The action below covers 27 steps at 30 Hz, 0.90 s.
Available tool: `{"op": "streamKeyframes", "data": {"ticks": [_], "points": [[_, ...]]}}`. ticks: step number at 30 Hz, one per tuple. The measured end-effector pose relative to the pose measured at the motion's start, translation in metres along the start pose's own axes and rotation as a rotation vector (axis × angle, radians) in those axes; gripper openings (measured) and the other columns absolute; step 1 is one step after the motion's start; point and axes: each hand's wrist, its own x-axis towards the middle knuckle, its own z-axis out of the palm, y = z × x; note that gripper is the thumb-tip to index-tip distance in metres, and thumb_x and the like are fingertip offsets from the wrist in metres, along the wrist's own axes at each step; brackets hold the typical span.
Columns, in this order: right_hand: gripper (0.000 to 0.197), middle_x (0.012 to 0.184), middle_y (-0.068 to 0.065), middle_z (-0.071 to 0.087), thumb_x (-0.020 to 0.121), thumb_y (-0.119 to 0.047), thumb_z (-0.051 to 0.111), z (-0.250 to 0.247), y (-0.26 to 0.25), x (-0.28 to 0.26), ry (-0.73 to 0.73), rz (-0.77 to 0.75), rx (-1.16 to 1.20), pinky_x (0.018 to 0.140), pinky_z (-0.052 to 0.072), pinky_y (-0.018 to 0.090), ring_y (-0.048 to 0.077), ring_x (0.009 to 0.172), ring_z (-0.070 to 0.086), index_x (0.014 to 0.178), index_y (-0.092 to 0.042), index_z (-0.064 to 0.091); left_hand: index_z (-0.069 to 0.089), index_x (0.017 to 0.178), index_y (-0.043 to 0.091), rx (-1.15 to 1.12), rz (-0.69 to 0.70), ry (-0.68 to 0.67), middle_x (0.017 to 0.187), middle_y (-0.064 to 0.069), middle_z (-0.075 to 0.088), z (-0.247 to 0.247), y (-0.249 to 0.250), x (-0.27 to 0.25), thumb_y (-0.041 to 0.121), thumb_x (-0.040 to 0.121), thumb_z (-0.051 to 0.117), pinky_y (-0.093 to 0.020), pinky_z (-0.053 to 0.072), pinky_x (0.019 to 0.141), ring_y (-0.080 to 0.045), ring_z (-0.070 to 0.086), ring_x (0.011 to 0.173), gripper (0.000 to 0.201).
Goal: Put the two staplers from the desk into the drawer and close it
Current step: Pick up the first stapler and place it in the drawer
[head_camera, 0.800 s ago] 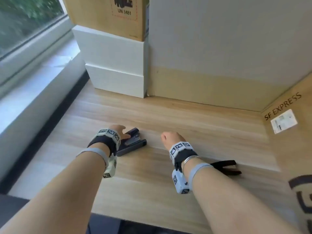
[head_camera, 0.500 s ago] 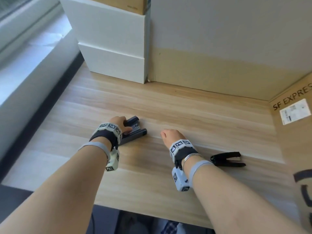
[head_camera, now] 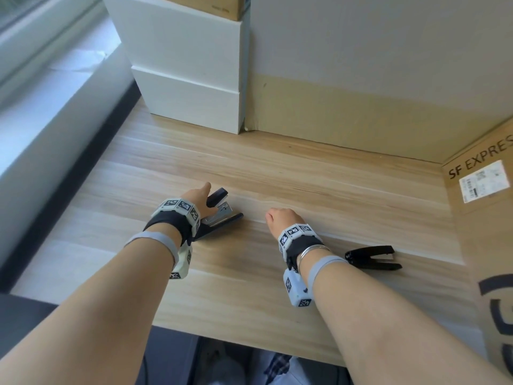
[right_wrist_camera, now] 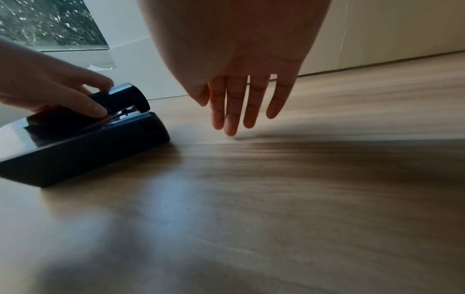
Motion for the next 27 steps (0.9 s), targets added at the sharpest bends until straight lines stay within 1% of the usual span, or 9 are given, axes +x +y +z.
{"op": "streamKeyframes", "data": {"ticks": [2, 5, 8, 12, 14, 17, 23, 25, 27], "points": [[0.034, 0.102, 0.015, 0.069, 0.098, -0.019, 0.032, 0.000, -0.001, -0.001, 0.014, -0.004, -0.006, 0.068, 0.036, 0.030, 0.032, 0.096, 0.062, 0.104, -0.008, 0.063, 0.033, 0.103, 0.006, -0.056, 0.022, 0.023, 0.106, -0.022, 0.062, 0.003, 0.002, -0.004, 0.022, 0.085, 0.062, -0.035, 0.040, 0.068, -0.029, 0.052, 0.079, 0.037], [0.035, 0.106, 0.014, 0.069, 0.099, -0.019, 0.031, 0.000, -0.002, -0.004, 0.023, 0.009, -0.019, 0.072, 0.038, 0.031, 0.031, 0.100, 0.061, 0.109, -0.009, 0.063, 0.041, 0.124, 0.003, -0.077, 0.044, 0.041, 0.119, -0.019, 0.061, 0.010, 0.005, -0.008, 0.020, 0.080, 0.067, -0.037, 0.046, 0.080, -0.034, 0.060, 0.101, 0.054], [0.036, 0.112, 0.011, 0.068, 0.100, -0.021, 0.030, 0.002, -0.003, -0.008, 0.034, 0.028, -0.049, 0.083, 0.045, 0.034, 0.030, 0.107, 0.059, 0.114, -0.012, 0.062, 0.052, 0.116, 0.003, -0.050, 0.058, 0.030, 0.115, -0.018, 0.065, 0.019, 0.010, -0.012, 0.020, 0.080, 0.065, -0.033, 0.046, 0.081, -0.031, 0.061, 0.097, 0.042], [0.036, 0.125, 0.008, 0.063, 0.101, -0.024, 0.030, 0.010, -0.007, -0.014, 0.028, 0.048, -0.080, 0.094, 0.044, 0.038, 0.029, 0.118, 0.052, 0.121, -0.014, 0.058, 0.054, 0.111, 0.001, -0.066, 0.059, 0.063, 0.110, -0.020, 0.066, 0.029, 0.011, -0.018, 0.017, 0.079, 0.065, -0.035, 0.048, 0.080, -0.032, 0.061, 0.093, 0.038], [0.036, 0.129, 0.007, 0.059, 0.101, -0.026, 0.030, 0.013, -0.010, -0.018, 0.016, 0.056, -0.081, 0.097, 0.042, 0.040, 0.029, 0.122, 0.049, 0.124, -0.015, 0.056, 0.054, 0.112, 0.000, -0.090, 0.051, 0.086, 0.111, -0.021, 0.066, 0.031, 0.006, -0.024, 0.015, 0.078, 0.066, -0.036, 0.048, 0.080, -0.034, 0.062, 0.098, 0.039], [0.036, 0.132, 0.008, 0.055, 0.101, -0.025, 0.031, 0.015, -0.020, -0.023, 0.014, 0.052, -0.086, 0.099, 0.040, 0.041, 0.029, 0.124, 0.047, 0.126, -0.015, 0.055, 0.054, 0.112, 0.001, -0.132, 0.007, 0.139, 0.111, -0.020, 0.066, 0.029, -0.011, -0.037, 0.017, 0.077, 0.068, -0.035, 0.047, 0.079, -0.035, 0.062, 0.102, 0.041], [0.036, 0.134, 0.009, 0.053, 0.099, -0.023, 0.035, 0.022, -0.059, -0.033, 0.017, -0.003, -0.086, 0.101, 0.038, 0.040, 0.029, 0.125, 0.047, 0.129, -0.015, 0.052, 0.053, 0.110, 0.002, -0.216, -0.108, 0.227, 0.109, -0.019, 0.066, 0.020, -0.060, -0.083, 0.018, 0.077, 0.068, -0.032, 0.042, 0.073, -0.033, 0.060, 0.095, 0.040], [0.037, 0.135, 0.009, 0.052, 0.098, -0.023, 0.037, 0.027, -0.075, -0.037, 0.021, -0.023, -0.081, 0.102, 0.037, 0.039, 0.029, 0.126, 0.047, 0.131, -0.015, 0.052, 0.052, 0.107, 0.002, -0.236, -0.149, 0.265, 0.103, -0.017, 0.064, 0.020, -0.080, -0.102, 0.017, 0.077, 0.069, -0.031, 0.041, 0.072, -0.034, 0.061, 0.098, 0.037], [0.037, 0.136, 0.009, 0.052, 0.098, -0.023, 0.039, 0.034, -0.090, -0.042, 0.026, -0.046, -0.087, 0.104, 0.036, 0.038, 0.028, 0.128, 0.046, 0.131, -0.015, 0.052, 0.050, 0.099, 0.006, -0.263, -0.199, 0.297, 0.091, -0.012, 0.058, 0.024, -0.102, -0.122, 0.018, 0.076, 0.069, -0.031, 0.039, 0.071, -0.032, 0.058, 0.090, 0.031]]}}
